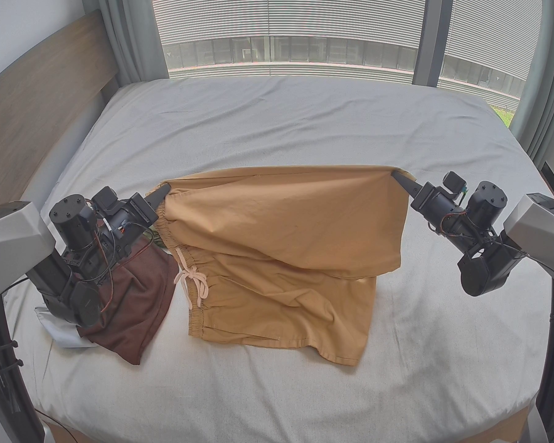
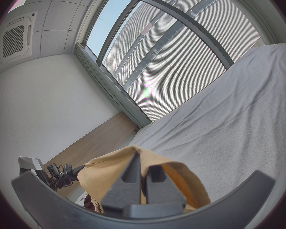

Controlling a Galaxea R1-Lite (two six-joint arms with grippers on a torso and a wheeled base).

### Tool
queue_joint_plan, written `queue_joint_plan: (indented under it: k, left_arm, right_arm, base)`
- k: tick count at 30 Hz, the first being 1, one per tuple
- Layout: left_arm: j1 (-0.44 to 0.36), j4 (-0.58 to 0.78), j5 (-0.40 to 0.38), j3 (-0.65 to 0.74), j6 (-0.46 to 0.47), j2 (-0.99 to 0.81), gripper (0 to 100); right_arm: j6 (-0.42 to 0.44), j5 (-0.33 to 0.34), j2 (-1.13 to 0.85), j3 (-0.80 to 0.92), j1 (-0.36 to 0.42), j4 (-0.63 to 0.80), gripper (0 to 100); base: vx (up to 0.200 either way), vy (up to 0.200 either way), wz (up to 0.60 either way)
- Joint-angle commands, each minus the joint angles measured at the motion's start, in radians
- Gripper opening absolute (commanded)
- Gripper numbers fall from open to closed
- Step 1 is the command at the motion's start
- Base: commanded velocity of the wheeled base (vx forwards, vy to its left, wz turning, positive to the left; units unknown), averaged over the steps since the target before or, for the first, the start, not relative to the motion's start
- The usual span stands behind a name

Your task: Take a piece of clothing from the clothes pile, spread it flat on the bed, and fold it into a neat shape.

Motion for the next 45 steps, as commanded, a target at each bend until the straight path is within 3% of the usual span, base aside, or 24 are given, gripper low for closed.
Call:
queue_joint_plan:
  k: [1,15,45]
  left_arm:
    - [0.004,0.000,0.006,-0.051,-0.003,0.060,0]
    - [0.004,0.000,0.041,-0.192,-0.011,0.175,0]
    - [-0.002,0.014,0.032,-0.333,-0.019,0.261,0]
  right_arm:
    - [-0.001,0.000,0.077,-0.065,0.001,0.007,0]
    - [0.001,-0.003,0.187,-0.266,-0.002,0.077,0]
    - [-0.002,-0.009,0.223,-0.362,-0.042,0.106,0]
  base:
    - [0.000,0.000,0.00]
    - [0.000,0.000,0.00]
    - [0.000,0.000,0.00]
